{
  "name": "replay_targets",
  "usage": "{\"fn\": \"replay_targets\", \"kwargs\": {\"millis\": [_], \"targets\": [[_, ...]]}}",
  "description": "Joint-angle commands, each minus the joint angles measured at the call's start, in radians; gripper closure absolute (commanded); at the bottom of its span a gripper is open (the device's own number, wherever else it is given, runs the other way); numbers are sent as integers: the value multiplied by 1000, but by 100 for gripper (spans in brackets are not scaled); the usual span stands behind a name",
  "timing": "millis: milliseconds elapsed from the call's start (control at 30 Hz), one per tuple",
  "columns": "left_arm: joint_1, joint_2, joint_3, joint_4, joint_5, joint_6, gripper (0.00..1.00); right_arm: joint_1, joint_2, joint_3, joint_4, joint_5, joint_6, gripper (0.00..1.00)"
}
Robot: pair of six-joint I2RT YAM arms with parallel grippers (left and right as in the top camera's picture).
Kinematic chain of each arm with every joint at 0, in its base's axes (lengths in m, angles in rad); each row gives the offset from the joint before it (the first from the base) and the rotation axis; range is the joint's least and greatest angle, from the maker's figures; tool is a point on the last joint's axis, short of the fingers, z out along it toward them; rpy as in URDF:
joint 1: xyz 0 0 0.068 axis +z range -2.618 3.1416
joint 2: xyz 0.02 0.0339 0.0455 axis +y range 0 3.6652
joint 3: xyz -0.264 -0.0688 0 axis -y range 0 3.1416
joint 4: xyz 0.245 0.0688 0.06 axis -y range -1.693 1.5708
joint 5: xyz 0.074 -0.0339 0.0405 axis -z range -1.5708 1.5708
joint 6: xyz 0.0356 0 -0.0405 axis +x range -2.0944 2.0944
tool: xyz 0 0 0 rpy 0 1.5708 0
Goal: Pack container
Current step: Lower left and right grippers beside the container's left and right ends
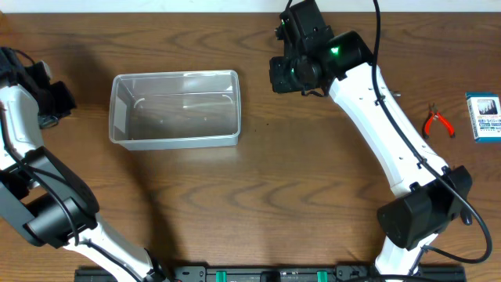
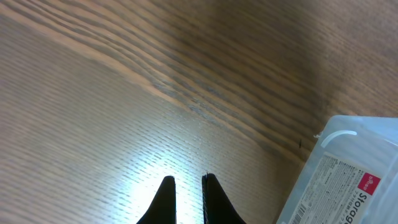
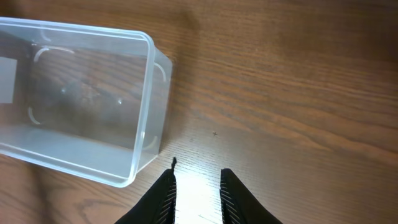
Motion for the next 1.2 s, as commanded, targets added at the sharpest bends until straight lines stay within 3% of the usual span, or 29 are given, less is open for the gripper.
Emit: {"fn": "replay_targets", "kwargs": {"millis": [0, 233, 500, 833, 1000, 1167], "targets": [[-3, 26, 9, -8, 20, 41, 94, 4, 3, 13, -13, 16, -43, 75], [-32, 29, 9, -17, 20, 138, 94, 4, 3, 13, -65, 17, -110, 72], [-85, 29, 9, -17, 19, 164, 94, 4, 7, 12, -87, 16, -153, 72], [-97, 29, 8, -19, 19, 182, 94, 5, 55, 12, -108, 16, -153, 86], [-97, 29, -10, -18, 19, 183, 94, 6, 91, 12, -110, 4, -152, 99], [-97, 29, -16, -18, 19, 182, 94, 6, 106, 12, -109, 0, -152, 99]]}}
